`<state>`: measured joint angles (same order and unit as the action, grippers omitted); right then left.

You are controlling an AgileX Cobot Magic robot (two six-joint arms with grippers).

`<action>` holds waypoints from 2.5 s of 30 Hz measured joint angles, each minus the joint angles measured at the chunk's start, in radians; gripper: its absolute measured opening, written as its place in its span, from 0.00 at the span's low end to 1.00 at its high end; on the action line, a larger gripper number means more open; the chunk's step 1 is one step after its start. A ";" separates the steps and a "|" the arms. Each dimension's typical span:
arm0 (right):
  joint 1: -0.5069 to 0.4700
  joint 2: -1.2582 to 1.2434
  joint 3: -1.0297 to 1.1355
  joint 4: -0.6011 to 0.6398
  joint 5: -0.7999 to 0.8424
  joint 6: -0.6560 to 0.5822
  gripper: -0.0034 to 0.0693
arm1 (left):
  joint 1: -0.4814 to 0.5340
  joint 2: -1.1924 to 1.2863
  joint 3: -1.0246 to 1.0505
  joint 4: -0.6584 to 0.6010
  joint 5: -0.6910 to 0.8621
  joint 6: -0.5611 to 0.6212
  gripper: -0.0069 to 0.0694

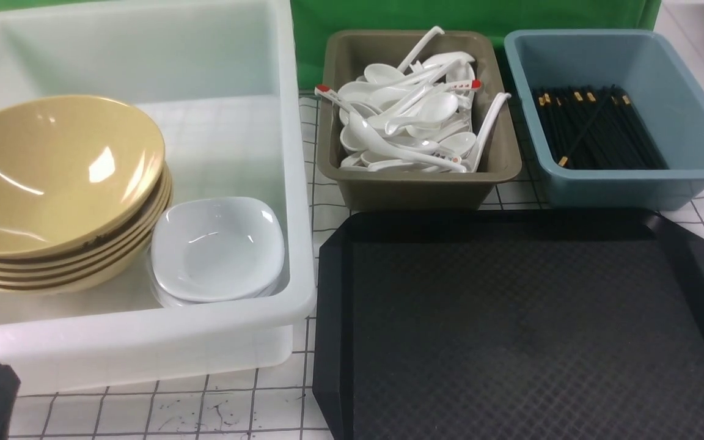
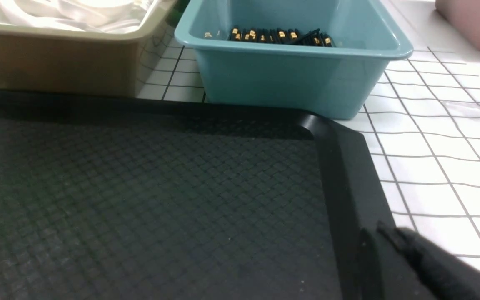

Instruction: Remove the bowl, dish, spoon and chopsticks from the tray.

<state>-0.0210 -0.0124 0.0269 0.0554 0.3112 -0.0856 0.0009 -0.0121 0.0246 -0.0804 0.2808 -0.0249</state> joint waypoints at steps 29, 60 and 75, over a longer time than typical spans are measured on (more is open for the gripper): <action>0.000 0.000 0.000 0.000 0.000 0.001 0.15 | -0.051 0.000 0.002 -0.054 0.037 0.149 0.08; 0.000 0.000 0.000 0.000 0.000 0.001 0.18 | -0.051 0.000 0.002 -0.057 0.036 0.149 0.08; 0.000 0.000 0.000 0.000 0.000 0.001 0.19 | -0.051 0.000 0.002 -0.057 0.036 0.149 0.08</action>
<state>-0.0210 -0.0124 0.0269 0.0554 0.3112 -0.0844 -0.0501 -0.0125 0.0266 -0.1376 0.3171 0.1240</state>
